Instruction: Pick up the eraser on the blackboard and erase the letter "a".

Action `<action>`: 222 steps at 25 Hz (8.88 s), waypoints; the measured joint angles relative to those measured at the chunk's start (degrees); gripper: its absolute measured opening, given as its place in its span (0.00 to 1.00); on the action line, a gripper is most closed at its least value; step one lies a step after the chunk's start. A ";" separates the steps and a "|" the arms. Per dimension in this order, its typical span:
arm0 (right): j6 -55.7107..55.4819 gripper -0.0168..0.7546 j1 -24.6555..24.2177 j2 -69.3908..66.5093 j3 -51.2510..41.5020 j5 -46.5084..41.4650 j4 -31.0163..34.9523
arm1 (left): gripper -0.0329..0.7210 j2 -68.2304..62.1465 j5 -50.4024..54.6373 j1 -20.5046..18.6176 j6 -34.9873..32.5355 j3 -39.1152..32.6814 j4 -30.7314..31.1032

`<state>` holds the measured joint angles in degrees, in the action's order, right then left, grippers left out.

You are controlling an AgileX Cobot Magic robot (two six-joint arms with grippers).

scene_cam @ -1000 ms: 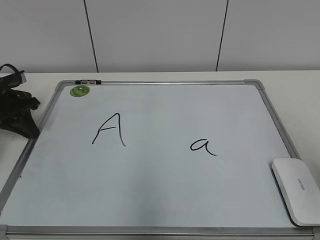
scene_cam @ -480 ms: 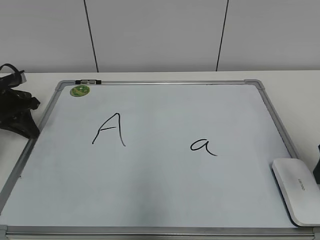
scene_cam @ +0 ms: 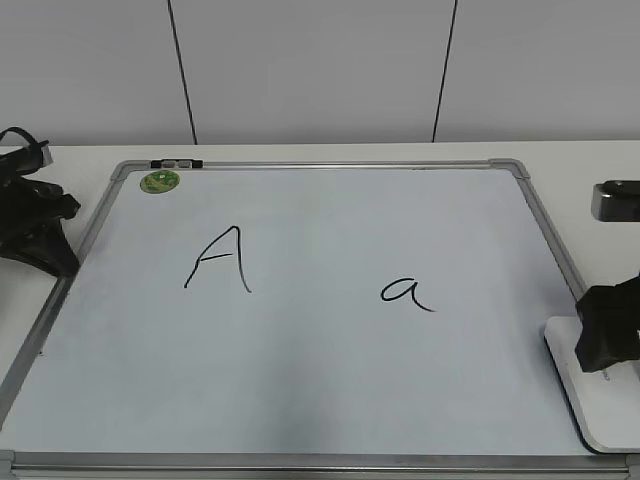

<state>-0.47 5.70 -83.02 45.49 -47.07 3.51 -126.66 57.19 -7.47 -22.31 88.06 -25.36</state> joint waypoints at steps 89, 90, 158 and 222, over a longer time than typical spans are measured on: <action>4.65 0.71 10.25 -39.83 44.82 -13.81 -0.84 | 0.09 0.00 0.12 0.00 0.00 0.00 -0.20; 4.65 0.71 10.38 -40.04 45.06 -13.93 -0.80 | 0.09 0.00 0.12 0.00 0.00 0.00 -0.20; 4.21 0.71 -2.59 -35.17 51.60 -22.74 0.86 | 0.09 -0.22 0.02 0.00 0.00 0.09 -0.08; -0.54 0.80 -3.68 -36.73 40.35 -7.95 -1.91 | 0.09 -0.22 0.02 0.00 0.00 0.09 -0.08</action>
<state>-1.01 2.01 -119.76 85.84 -55.02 1.60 -126.88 57.21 -7.47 -22.31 88.15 -25.44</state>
